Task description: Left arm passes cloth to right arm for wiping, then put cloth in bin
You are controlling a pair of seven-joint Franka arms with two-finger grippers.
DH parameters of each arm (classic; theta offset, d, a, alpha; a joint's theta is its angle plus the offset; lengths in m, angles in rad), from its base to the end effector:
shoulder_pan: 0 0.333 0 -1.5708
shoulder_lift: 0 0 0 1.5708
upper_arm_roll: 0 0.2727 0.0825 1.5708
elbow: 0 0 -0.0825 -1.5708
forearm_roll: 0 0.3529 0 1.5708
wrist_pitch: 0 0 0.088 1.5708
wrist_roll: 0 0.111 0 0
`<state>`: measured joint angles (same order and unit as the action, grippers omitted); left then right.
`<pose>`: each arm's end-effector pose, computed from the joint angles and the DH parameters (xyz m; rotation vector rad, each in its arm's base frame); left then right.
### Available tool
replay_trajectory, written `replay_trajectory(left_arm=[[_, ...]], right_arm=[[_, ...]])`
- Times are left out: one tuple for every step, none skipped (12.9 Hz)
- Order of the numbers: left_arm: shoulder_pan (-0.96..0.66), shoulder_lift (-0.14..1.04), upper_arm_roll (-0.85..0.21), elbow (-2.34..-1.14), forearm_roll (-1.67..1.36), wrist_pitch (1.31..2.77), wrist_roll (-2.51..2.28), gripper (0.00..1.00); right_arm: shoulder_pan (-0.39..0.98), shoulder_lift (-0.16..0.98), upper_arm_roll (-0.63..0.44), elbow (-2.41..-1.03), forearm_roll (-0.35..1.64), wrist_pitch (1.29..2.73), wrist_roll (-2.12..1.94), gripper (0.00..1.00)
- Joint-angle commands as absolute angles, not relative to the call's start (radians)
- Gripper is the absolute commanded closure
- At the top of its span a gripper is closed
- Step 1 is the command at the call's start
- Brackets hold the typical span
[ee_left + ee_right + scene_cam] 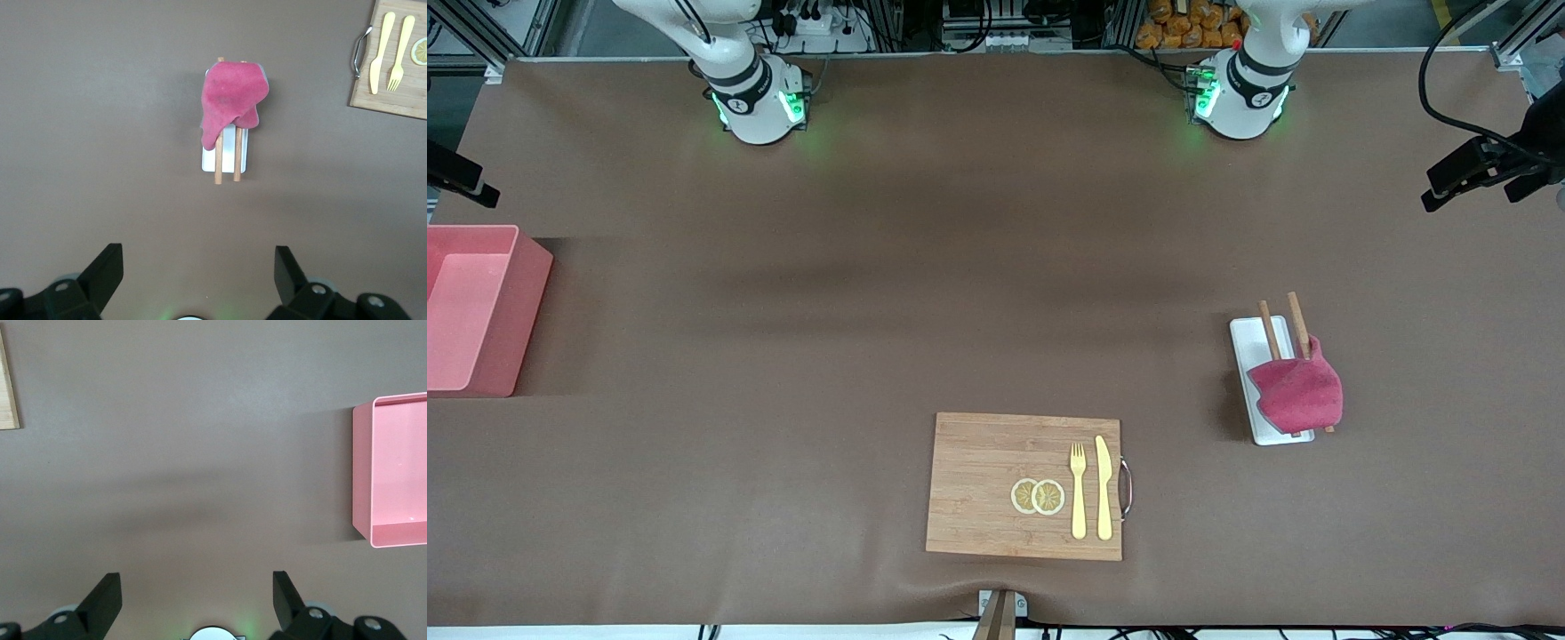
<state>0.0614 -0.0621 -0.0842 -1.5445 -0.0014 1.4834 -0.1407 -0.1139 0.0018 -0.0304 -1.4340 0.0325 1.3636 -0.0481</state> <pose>0.4977 -0.0129 0.6126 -3.1324 -0.1849 -0.0017 0.4967 -0.0680 0.6178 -3.0978 0.1405 0.1067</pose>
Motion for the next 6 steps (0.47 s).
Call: replay_trajectory(left_arm=[[0.058,-0.072,-0.090,-1.545,0.000,1.462,-0.126,0.00],[0.058,-0.072,-0.091,-1.548,0.000,1.447,-0.126,0.00],[0.058,-0.071,-0.091,-1.548,0.000,1.444,-0.126,0.00],[0.058,-0.069,-0.091,-1.548,-0.002,1.443,-0.127,0.00],[0.058,-0.068,-0.091,-1.548,0.000,1.445,-0.127,0.00],[0.055,-0.067,-0.091,-1.549,0.000,1.445,-0.127,0.00]], right_arm=[[-0.117,0.012,-0.020,-1.436,0.046,1.362,-0.046,0.00],[-0.107,0.017,-0.020,-1.436,0.037,1.362,-0.048,0.00],[-0.107,0.021,-0.021,-1.436,0.035,1.365,-0.048,0.00],[-0.109,0.029,-0.021,-1.436,0.035,1.367,-0.048,0.00],[-0.113,0.038,-0.020,-1.436,0.044,1.370,-0.049,0.00],[-0.110,0.055,-0.020,-1.434,0.046,1.370,-0.049,0.00]])
